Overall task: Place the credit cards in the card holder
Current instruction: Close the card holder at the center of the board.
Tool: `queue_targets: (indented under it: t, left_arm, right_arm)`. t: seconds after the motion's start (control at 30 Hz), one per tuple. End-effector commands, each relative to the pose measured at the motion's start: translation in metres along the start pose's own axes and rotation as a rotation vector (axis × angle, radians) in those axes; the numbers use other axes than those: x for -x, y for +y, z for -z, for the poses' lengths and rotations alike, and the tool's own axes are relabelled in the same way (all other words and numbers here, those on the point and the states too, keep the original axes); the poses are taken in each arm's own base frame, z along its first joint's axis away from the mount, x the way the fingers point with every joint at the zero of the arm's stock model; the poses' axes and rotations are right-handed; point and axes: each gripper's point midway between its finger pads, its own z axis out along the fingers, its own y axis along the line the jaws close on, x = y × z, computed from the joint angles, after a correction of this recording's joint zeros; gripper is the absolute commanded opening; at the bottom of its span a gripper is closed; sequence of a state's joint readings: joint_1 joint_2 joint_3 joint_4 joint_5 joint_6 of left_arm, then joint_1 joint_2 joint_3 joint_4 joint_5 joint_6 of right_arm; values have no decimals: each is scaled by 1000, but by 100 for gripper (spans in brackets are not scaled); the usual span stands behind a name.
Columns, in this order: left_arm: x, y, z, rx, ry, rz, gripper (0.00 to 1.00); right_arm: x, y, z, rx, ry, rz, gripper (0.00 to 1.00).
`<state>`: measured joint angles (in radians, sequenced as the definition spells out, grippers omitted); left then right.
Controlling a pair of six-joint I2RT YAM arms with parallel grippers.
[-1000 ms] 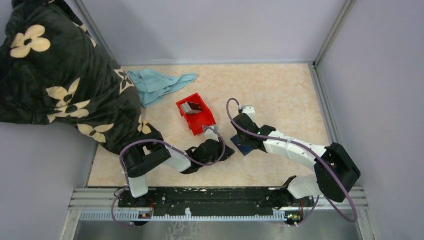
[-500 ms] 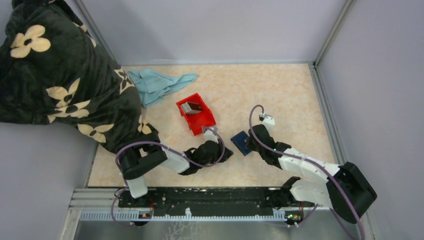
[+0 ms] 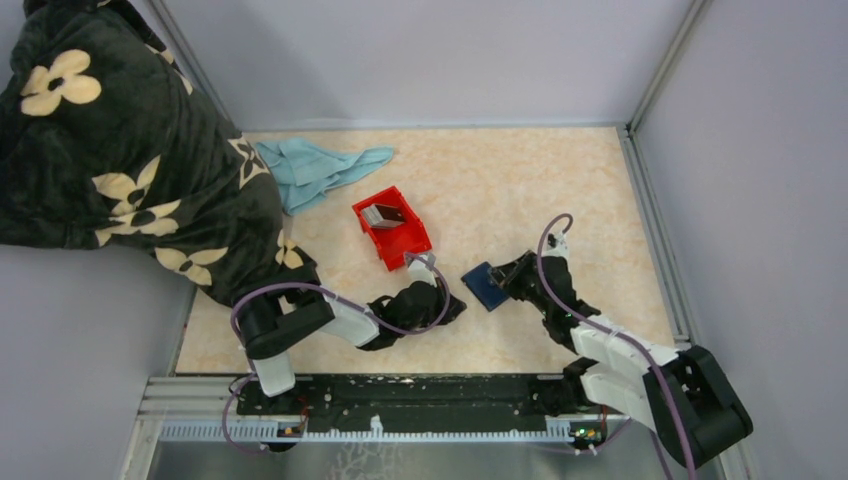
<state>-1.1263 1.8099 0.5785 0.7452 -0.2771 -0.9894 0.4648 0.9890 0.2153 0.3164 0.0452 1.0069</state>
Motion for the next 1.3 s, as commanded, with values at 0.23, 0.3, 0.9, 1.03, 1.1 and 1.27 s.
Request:
queue_targets:
  t: [0.23,0.3,0.9,1.03,1.1,1.27]
  left_arm:
    - [-20,36,5,118,70,-84,5]
    - [-20,37,5,122,70,-87,4]
    - [-29,42,2,123,95,-91,4]
    - [-24,40,6,122,82,-91,5]
    - [-23,40,8,122,79,-91,4]
    - [-17,34,11,120,57,-94,4]
  right_arm:
    - [14,62,8,341,31,-193,0]
    - [18,66,12,362,18,-203,0]
    - [-21,-10,-32,177,50,-326,0]
    - [-16,13,-29,274,59,-308,0]
    - [-6,31,-24,332,47,-284,0]
    - [17,74,-13,402,34,-170,0]
